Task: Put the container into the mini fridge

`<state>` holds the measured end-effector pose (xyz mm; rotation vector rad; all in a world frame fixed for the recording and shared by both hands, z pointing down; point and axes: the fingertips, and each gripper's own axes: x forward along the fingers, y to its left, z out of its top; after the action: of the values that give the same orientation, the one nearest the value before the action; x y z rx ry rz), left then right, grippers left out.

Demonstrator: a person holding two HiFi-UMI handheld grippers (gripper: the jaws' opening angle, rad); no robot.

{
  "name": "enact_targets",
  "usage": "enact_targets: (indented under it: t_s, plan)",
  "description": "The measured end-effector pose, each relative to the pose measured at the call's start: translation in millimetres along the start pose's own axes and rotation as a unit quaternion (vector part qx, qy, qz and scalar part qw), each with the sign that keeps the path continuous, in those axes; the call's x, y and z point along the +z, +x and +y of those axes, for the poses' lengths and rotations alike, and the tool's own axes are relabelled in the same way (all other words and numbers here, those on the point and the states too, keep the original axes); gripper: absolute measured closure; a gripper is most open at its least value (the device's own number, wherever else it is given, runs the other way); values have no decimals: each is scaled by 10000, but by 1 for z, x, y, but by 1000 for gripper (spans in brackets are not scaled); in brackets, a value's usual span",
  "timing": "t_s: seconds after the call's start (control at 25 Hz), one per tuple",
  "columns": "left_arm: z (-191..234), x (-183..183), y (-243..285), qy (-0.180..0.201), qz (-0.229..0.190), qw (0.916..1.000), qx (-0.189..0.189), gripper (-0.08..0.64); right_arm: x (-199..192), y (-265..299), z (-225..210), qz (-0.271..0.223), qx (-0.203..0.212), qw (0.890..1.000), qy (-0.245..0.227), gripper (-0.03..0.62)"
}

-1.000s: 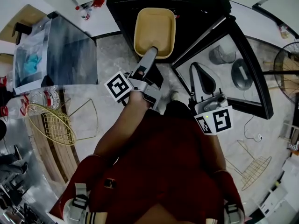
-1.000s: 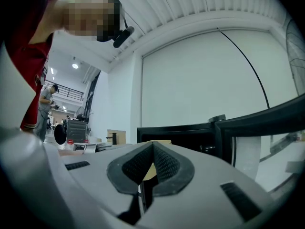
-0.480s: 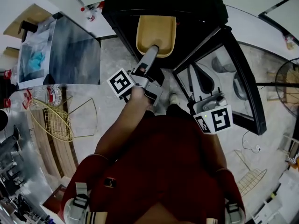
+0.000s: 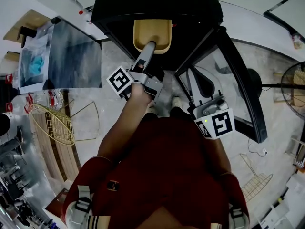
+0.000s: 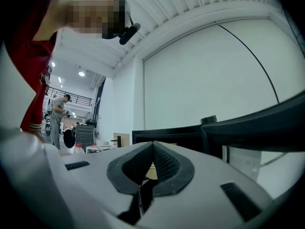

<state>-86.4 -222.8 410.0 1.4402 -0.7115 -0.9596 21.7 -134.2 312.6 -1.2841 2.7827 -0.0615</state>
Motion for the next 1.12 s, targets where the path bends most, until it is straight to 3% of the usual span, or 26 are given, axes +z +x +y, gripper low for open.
enact_targets:
  t_s: [1.12]
  plan:
    - [30,17,60,15,-107,9998,185,172,-12,5,-13,129,118,9998,16,592]
